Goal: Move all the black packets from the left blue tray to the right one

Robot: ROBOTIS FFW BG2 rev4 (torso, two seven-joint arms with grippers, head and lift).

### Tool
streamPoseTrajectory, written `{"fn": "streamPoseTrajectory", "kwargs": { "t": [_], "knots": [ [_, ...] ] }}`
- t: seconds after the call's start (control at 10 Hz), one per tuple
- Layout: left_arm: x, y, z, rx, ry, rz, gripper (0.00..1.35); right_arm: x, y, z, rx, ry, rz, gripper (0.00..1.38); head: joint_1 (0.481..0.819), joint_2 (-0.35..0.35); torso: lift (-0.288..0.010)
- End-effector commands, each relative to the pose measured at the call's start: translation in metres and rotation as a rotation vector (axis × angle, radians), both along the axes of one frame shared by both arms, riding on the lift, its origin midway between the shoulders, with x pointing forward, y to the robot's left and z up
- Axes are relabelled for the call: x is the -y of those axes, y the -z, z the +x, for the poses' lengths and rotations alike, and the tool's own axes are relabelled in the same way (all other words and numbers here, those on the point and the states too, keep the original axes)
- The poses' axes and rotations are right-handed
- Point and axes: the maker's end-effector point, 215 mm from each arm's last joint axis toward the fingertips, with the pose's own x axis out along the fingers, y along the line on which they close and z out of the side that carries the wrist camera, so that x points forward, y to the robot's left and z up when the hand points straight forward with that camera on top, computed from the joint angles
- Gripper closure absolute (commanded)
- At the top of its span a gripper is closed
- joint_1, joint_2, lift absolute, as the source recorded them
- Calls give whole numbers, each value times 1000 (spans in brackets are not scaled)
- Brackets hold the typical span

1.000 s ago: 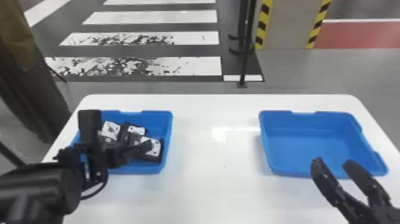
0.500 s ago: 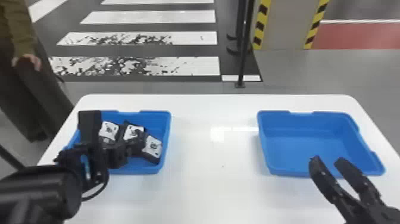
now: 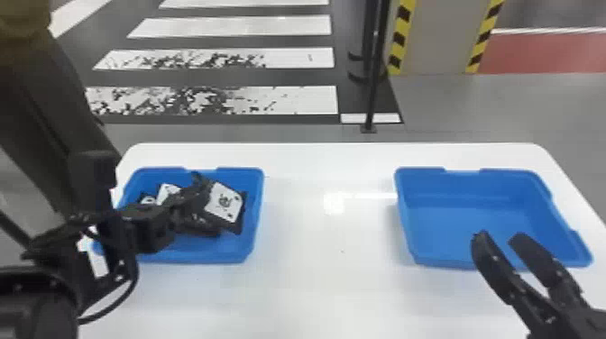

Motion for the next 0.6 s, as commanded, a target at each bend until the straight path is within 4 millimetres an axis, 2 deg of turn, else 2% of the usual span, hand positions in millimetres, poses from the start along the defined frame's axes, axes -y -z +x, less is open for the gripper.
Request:
{"fn": "streamPoseTrajectory", "kwargs": {
  "t": [0.0, 0.2, 0.4, 0.5],
  "knots": [
    [26, -26, -10, 46, 62, -61, 1208, -11, 6, 5, -10, -43, 29, 521, 695, 59, -140],
    [74, -52, -19, 107, 182, -211, 1208, -32, 19, 18, 2, -148, 107, 521, 695, 37, -140],
    [107, -62, -37, 114, 271, -331, 1208, -49, 30, 31, -2, -242, 207, 518, 695, 5, -140],
    [119, -61, -45, 104, 302, -358, 1208, -49, 29, 40, 13, -259, 245, 516, 695, -5, -140]
  ]
}}
